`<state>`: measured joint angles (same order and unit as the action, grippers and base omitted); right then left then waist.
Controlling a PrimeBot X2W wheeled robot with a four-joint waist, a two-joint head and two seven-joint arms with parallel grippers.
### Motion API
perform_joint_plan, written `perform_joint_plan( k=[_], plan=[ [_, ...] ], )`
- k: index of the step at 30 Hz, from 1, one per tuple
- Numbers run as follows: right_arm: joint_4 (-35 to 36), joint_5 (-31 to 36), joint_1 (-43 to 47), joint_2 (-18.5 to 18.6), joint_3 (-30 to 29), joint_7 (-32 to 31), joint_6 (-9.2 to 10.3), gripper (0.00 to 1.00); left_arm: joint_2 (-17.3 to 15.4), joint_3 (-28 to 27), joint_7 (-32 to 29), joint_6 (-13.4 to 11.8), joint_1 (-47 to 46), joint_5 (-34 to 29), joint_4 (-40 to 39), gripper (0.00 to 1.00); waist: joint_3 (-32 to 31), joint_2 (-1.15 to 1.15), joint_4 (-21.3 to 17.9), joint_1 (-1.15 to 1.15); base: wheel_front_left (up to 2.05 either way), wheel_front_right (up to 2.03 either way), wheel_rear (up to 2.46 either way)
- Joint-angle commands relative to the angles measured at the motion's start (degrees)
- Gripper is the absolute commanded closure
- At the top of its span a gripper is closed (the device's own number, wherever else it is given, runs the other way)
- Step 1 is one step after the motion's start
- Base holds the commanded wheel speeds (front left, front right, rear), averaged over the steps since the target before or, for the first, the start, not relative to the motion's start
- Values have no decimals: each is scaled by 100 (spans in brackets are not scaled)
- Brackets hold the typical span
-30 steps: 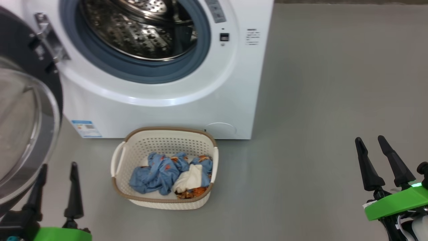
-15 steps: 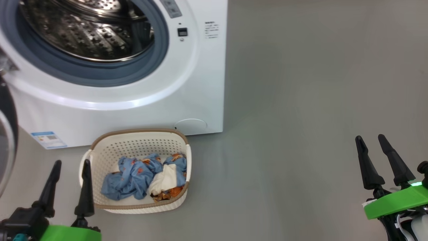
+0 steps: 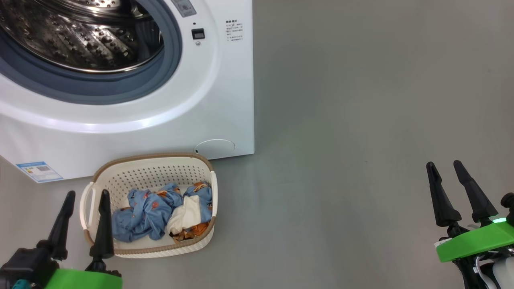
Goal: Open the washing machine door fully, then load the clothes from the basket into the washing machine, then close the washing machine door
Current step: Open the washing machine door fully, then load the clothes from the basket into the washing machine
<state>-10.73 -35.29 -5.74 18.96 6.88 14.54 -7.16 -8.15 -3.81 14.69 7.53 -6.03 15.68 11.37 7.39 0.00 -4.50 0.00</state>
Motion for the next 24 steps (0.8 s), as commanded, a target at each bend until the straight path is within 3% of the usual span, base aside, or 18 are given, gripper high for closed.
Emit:
perform_joint_plan(
  k=[1,12,24],
  plan=[
    [134,21,-147,112,52,46,-33,0,-156,-163,31,-5,-215,70,-108,0,-13,0,5,0,0,0,0],
    [149,23,-177,132,107,46,-33,0,-218,-21,31,-5,-208,267,-46,0,-2,0,53,0,12,-45,33],
    [144,17,-219,118,142,46,-33,0,-295,58,31,-5,-236,336,-41,0,49,0,35,0,85,-219,134]
  ],
)
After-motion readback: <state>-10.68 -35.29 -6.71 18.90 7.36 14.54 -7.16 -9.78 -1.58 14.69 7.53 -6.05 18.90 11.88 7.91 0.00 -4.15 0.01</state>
